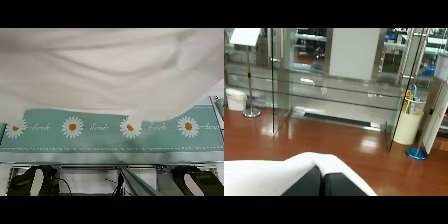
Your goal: Fold the shirts.
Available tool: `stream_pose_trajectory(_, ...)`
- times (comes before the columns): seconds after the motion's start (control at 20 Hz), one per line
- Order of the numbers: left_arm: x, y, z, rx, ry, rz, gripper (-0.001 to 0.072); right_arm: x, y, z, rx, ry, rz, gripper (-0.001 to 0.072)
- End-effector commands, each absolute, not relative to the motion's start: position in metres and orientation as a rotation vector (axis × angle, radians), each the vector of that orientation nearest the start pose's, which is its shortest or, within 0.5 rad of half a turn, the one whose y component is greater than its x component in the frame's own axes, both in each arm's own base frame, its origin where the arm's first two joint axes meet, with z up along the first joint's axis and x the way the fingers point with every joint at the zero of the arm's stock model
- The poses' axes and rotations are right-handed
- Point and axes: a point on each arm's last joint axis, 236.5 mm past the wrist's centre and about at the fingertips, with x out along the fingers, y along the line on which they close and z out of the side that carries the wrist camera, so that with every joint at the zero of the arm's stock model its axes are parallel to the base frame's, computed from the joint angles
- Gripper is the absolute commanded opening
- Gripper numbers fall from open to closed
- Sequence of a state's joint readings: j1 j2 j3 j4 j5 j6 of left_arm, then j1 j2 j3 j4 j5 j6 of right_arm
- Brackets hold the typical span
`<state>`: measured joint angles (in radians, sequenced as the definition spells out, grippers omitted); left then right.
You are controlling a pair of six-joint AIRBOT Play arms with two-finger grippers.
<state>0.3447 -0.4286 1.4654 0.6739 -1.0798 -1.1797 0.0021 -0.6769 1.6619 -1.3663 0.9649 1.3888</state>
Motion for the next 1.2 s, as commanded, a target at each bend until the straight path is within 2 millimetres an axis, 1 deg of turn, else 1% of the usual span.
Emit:
stream_pose_trajectory(0.0,0.171,-0.122,0.433,-0.103,0.084,-0.469,0.0025,0.248,0.023,0.449,-0.078,0.121,0.102,0.003)
stream_pose_trajectory(0.05,0.169,-0.122,0.416,-0.135,0.166,-0.465,0.0025,0.244,0.016,0.432,-0.08,0.197,0.074,0.003)
stream_pose_trajectory(0.1,0.166,-0.123,0.404,-0.149,0.223,-0.465,0.0025,0.239,0.009,0.413,-0.089,0.279,0.053,0.003)
stream_pose_trajectory(0.15,0.161,-0.126,0.397,-0.154,0.254,-0.473,0.0025,0.235,0.006,0.4,-0.095,0.337,0.043,0.003)
stream_pose_trajectory(0.2,0.158,-0.127,0.397,-0.158,0.254,-0.473,0.0024,0.233,0.006,0.396,-0.096,0.359,0.044,0.003)
stream_pose_trajectory(0.25,0.154,-0.128,0.399,-0.153,0.244,-0.473,0.0024,0.23,0.007,0.402,-0.095,0.341,0.045,0.003)
stream_pose_trajectory(0.3,0.151,-0.13,0.4,-0.15,0.237,-0.476,0.0025,0.228,0.008,0.417,-0.093,0.292,0.048,0.003)
stream_pose_trajectory(0.4,0.146,-0.137,0.408,-0.159,0.207,-0.508,0.0025,0.216,0.011,0.463,-0.087,0.136,0.052,0.003)
stream_pose_trajectory(0.5,0.143,-0.141,0.434,-0.178,0.11,-0.524,0.0025,0.198,0.01,0.504,-0.059,-0.001,0.042,0.0029)
stream_pose_trajectory(0.55,0.14,-0.141,0.451,-0.187,0.045,-0.523,0.0025,0.189,0.009,0.517,-0.046,-0.036,0.039,0.0029)
stream_pose_trajectory(0.6,0.138,-0.141,0.463,-0.192,-0.001,-0.519,0.0025,0.18,0.009,0.525,-0.041,-0.056,0.038,0.0029)
stream_pose_trajectory(0.65,0.137,-0.141,0.466,-0.211,-0.008,-0.518,0.0025,0.175,0.009,0.527,-0.029,-0.051,0.038,0.003)
stream_pose_trajectory(0.7,0.136,-0.142,0.462,-0.246,0.02,-0.522,0.0025,0.171,0.007,0.52,-0.022,-0.017,0.031,0.0029)
stream_pose_trajectory(0.75,0.135,-0.145,0.453,-0.267,0.069,-0.53,0.0025,0.169,0.0,0.506,-0.03,0.046,0.002,0.0029)
stream_pose_trajectory(0.8,0.133,-0.148,0.441,-0.265,0.125,-0.54,0.0025,0.168,-0.013,0.484,-0.039,0.141,-0.05,0.003)
stream_pose_trajectory(0.9,0.13,-0.153,0.403,-0.257,0.282,-0.561,0.0025,0.163,-0.039,0.437,-0.082,0.357,-0.153,0.003)
stream_pose_trajectory(0.95,0.131,-0.153,0.375,-0.3,0.407,-0.561,0.0025,0.164,-0.04,0.421,-0.062,0.431,-0.16,0.003)
stream_pose_trajectory(1.05,0.131,-0.151,0.319,-0.401,0.642,-0.558,0.0025,0.179,-0.032,0.405,-0.075,0.516,-0.116,0.003)
stream_pose_trajectory(1.1,0.134,-0.15,0.303,-0.433,0.692,-0.556,0.0025,0.189,-0.028,0.395,-0.082,0.566,-0.1,0.0029)
stream_pose_trajectory(1.15,0.141,-0.148,0.291,-0.468,0.712,-0.55,0.0025,0.203,-0.024,0.387,-0.091,0.608,-0.085,0.0029)
